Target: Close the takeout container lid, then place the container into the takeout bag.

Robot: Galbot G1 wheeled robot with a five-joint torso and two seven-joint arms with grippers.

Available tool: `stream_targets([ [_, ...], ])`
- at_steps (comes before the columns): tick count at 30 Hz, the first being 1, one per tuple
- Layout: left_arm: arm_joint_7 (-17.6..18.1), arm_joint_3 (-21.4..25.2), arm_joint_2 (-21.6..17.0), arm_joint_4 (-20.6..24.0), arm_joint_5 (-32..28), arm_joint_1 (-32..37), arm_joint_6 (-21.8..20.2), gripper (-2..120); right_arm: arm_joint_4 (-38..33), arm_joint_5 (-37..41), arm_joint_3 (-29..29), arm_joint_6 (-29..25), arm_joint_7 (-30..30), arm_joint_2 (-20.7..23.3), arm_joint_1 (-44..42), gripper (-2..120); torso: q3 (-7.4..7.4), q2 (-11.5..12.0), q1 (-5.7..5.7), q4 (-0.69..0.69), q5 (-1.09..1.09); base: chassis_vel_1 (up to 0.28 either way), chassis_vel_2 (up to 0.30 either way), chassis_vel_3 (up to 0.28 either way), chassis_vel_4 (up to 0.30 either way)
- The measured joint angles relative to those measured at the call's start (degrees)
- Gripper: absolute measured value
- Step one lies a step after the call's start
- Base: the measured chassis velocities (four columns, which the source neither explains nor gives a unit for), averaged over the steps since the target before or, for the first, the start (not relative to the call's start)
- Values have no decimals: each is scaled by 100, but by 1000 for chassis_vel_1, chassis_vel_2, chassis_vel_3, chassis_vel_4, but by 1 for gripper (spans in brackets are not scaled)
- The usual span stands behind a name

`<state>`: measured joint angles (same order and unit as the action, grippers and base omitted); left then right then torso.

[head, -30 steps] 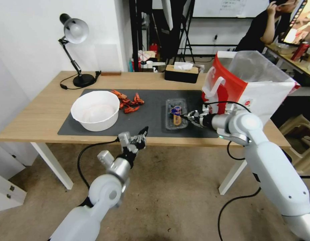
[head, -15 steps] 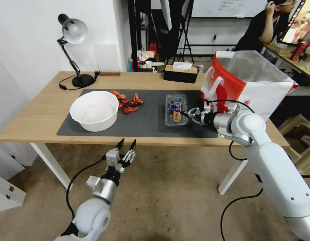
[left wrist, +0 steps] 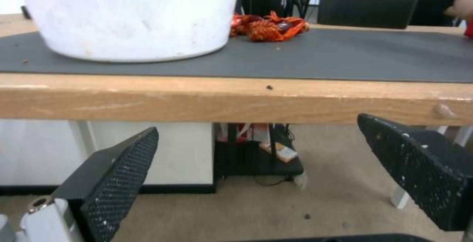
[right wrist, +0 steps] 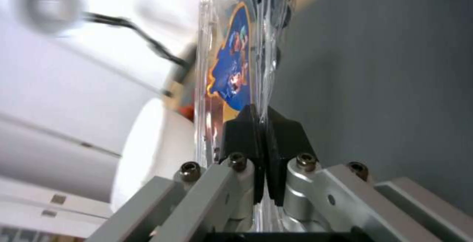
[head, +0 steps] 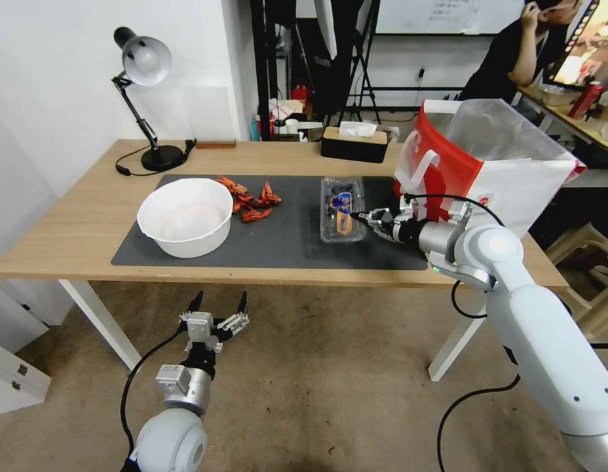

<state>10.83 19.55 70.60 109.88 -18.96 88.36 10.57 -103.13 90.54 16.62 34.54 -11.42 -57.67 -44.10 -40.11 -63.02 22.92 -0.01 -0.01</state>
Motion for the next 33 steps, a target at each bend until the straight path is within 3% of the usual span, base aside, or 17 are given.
stream_targets([
  [1,0,0,0,0,0,0,0,100,0,0,0,0,0,0,0,0,0,0,0,0,0,0,0,0,0],
  [3,29,29,28,44,-5,80,0,100,-266,-794,-44,-501,666,130,-9,0,0,0,0,1,0,0,0,0,0],
  [10,27,63,118,90,-31,187,-38,100,-683,-901,48,-1258,912,331,178,0,0,0,0,1,0,0,0,0,0],
  [21,3,-6,323,118,-19,314,-90,100,-790,-667,597,-2452,60,732,471,0,0,0,0,0,0,0,0,0,0],
  [33,46,-17,443,141,83,408,-89,100,34,-225,1457,-2333,-651,1311,514,0,0,0,-1,0,-2,0,0,0,0],
])
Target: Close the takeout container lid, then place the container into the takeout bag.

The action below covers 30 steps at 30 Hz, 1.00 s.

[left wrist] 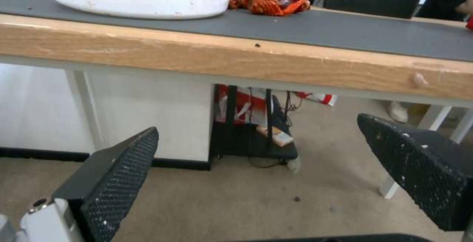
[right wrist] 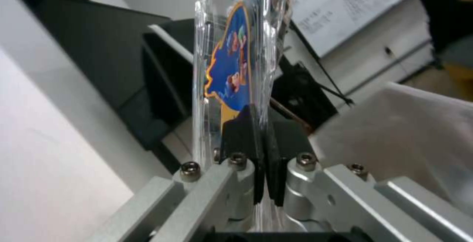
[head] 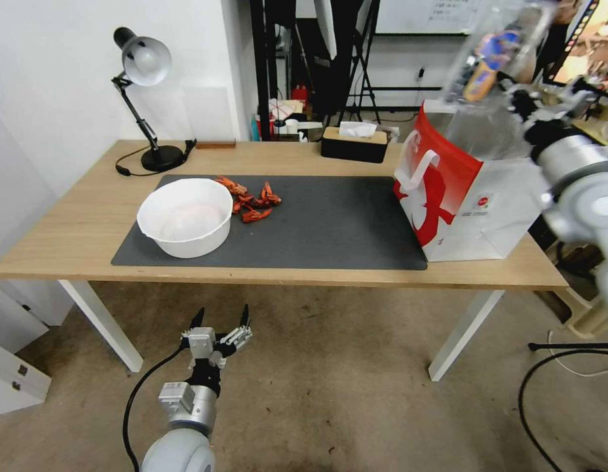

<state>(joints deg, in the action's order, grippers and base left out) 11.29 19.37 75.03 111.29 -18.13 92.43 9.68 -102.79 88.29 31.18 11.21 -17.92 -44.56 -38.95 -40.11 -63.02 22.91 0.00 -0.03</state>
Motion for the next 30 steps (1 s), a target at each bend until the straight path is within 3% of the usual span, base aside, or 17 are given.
stream_targets([
  [4,21,-26,53,-1,49,24,11,100,69,200,50,97,-97,37,-35,0,0,0,0,0,2,0,0,0,0],
  [7,27,-78,152,-5,139,60,29,100,133,1056,154,541,-641,54,-9,0,0,0,0,0,3,0,0,0,0],
  [13,27,-79,194,27,202,126,25,100,216,1593,197,871,-923,39,3,0,0,0,0,1,3,0,0,0,0],
  [16,31,-74,225,68,207,155,8,100,253,1690,196,1041,-940,39,-26,8,0,0,0,1,3,0,0,0,0],
  [19,88,-60,231,82,204,152,-51,100,258,1635,144,1194,-986,22,-30,24,0,0,0,0,4,0,0,0,0],
  [24,166,-47,230,91,215,152,-124,100,275,1484,85,1246,-993,-3,-11,37,0,0,0,1,4,0,0,0,0],
  [27,198,-35,249,111,215,150,-150,100,289,1158,21,1222,-865,-3,4,54,0,0,0,1,4,0,0,0,0],
  [30,208,-38,263,126,201,154,-161,100,261,983,-4,1159,-731,7,-2,61,0,0,0,1,3,0,0,0,0],
])
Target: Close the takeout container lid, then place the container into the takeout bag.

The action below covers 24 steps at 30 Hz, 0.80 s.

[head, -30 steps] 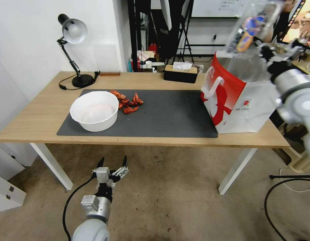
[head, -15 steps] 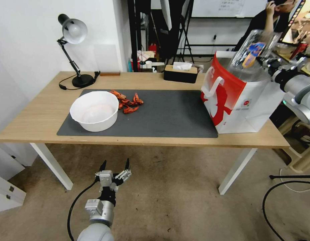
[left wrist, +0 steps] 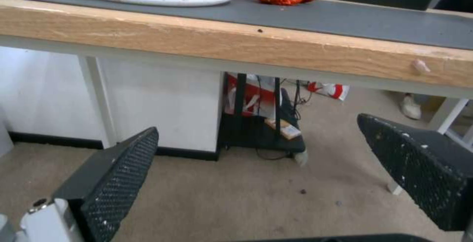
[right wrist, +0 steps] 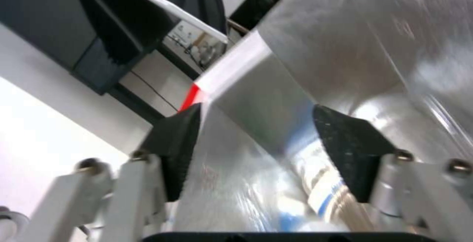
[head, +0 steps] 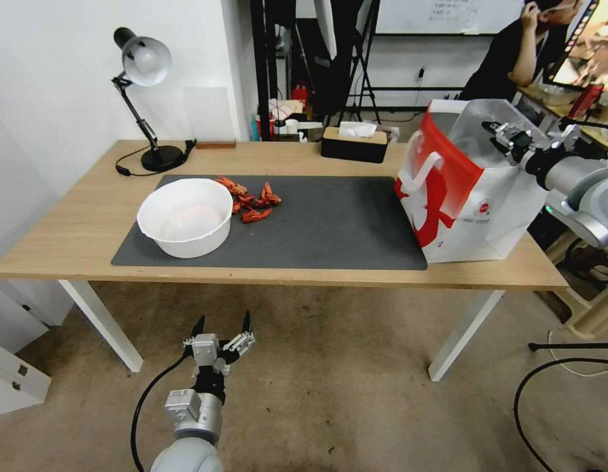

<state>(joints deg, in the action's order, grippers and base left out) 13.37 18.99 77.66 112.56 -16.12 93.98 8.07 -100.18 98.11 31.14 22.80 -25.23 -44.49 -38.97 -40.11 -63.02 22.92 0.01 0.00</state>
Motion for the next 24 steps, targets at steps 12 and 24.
stream_targets([
  [12,-98,3,68,57,-36,2,10,100,-801,-424,25,-295,1151,104,-252,99,0,0,0,-1,0,0,0,0,0],
  [24,-429,88,166,40,-39,12,186,100,-1589,-3295,-384,-1340,2965,213,-1281,100,1,0,0,-1,0,0,0,0,0],
])
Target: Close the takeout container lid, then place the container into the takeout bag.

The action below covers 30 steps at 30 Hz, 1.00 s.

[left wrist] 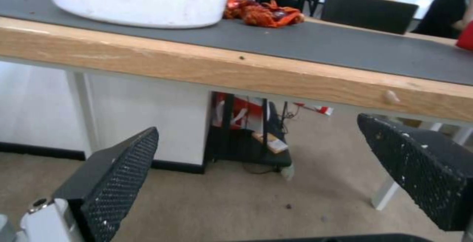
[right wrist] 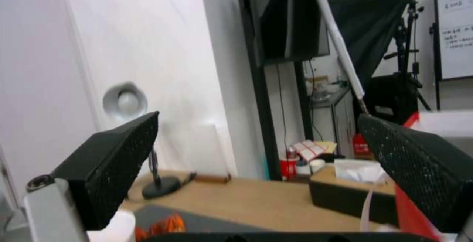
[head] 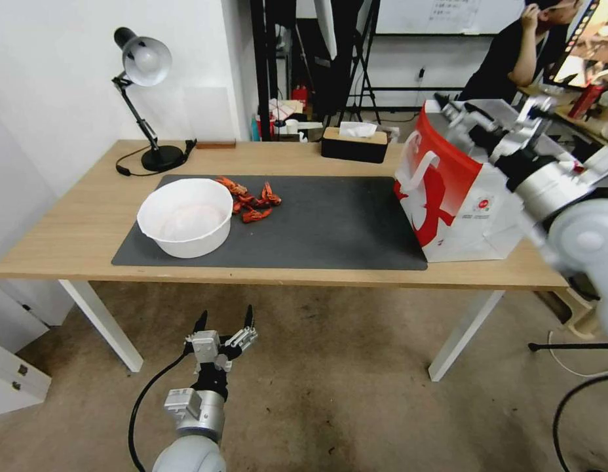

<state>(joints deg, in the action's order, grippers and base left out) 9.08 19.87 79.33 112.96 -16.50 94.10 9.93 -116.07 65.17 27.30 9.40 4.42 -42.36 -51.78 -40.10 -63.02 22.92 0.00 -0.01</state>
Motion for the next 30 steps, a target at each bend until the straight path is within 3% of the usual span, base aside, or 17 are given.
stream_targets([
  [12,-267,47,-24,-103,-30,-66,241,100,-226,-1365,61,-1175,314,-414,-1514,100,0,0,0,1,2,0,0,0,0],
  [30,-456,122,8,-283,20,-94,627,100,214,-2799,211,-2643,-336,-2052,-3923,100,0,0,-1,0,2,0,0,0,0],
])
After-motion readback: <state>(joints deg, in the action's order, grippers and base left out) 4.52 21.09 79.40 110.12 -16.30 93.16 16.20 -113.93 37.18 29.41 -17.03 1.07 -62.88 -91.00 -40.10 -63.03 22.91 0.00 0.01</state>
